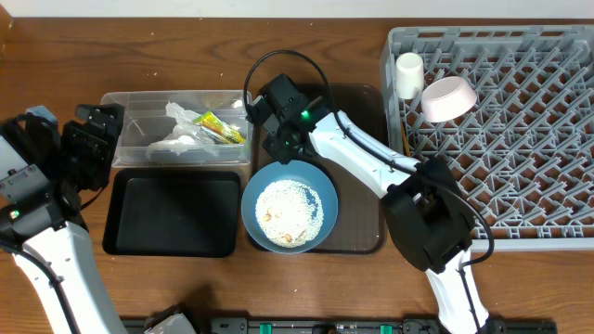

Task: Sort waste into correct bins and load items into the dishwasher rack
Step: 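Close the right gripper on the light-blue bowl rim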

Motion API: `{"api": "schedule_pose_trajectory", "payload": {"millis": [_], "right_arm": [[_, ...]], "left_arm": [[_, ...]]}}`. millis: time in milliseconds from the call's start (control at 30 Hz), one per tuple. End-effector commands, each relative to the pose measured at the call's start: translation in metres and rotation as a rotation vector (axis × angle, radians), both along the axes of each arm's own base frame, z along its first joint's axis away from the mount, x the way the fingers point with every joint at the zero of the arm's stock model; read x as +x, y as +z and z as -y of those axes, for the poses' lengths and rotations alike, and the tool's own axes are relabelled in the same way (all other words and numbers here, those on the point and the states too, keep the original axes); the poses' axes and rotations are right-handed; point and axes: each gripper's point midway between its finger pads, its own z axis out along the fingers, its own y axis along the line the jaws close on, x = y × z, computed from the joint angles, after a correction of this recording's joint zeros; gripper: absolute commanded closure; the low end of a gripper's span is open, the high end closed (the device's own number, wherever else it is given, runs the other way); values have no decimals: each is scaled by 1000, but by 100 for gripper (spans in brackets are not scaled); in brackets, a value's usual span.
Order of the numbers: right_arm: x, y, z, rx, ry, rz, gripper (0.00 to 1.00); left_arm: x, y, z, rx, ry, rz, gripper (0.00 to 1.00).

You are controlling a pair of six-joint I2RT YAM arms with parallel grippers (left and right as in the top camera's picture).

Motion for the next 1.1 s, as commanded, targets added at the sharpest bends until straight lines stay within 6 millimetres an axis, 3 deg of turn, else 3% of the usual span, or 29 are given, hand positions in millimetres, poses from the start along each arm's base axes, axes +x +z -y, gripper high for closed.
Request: {"api": "schedule_pose_trajectory", "payload": {"millis": [0, 267, 500, 667, 900, 1067], "right_arm": [[2, 0, 1, -13, -2, 9, 99], [11, -3, 22, -99, -51, 41, 99], [12, -5, 28, -101, -88, 21, 97], [11, -5, 28, -98, -87, 19, 88], [10, -5, 25, -95, -82, 18, 99], [12, 0, 24, -83, -91, 27, 99]], "left_arm": [[0, 3, -1, -4, 1, 7, 9], [0, 3, -1, -4, 1, 7, 9], [0, 3, -1, -4, 1, 7, 9], [0, 3, -1, -4, 1, 7, 9], [0, 3, -1, -4, 1, 7, 9], [0, 3, -1, -4, 1, 7, 9]]}}
